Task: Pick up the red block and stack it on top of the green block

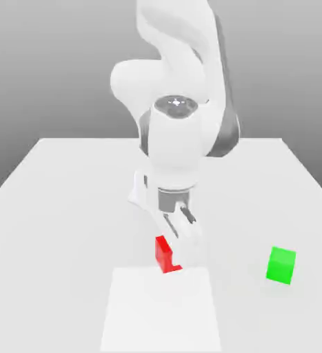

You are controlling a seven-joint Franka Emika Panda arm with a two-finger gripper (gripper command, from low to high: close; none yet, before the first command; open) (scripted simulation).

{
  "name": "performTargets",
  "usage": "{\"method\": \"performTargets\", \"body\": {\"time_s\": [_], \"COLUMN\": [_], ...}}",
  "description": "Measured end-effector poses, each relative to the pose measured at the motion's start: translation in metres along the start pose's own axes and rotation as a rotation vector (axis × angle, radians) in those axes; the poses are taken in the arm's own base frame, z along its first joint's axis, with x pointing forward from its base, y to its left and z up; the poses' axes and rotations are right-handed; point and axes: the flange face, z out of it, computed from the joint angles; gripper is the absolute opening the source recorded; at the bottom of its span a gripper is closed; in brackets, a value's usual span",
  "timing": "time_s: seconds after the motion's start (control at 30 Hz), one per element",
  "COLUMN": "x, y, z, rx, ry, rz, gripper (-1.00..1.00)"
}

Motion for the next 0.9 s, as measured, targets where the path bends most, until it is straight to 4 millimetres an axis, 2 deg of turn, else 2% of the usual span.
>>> {"method": "performTargets", "body": {"time_s": [0.13,0.17,0.43,0.7,0.8,0.9], "x": [0.002,-0.004,-0.086,-0.162,-0.185,-0.193], "y": [0.005,0.008,0.043,0.104,0.131,0.137], "z": [-0.005,-0.007,-0.021,-0.037,-0.043,-0.039], "rx": [-0.008,-0.009,-0.008,-0.007,-0.006,-0.001], "ry": [-0.003,-0.004,-0.010,-0.012,-0.011,-0.007], "rz": [-0.009,-0.058,-0.656,-1.277,-1.501,-1.559], "gripper": [-1.00,-1.00,-1.00,-1.00,-1.00,-1.00]}}
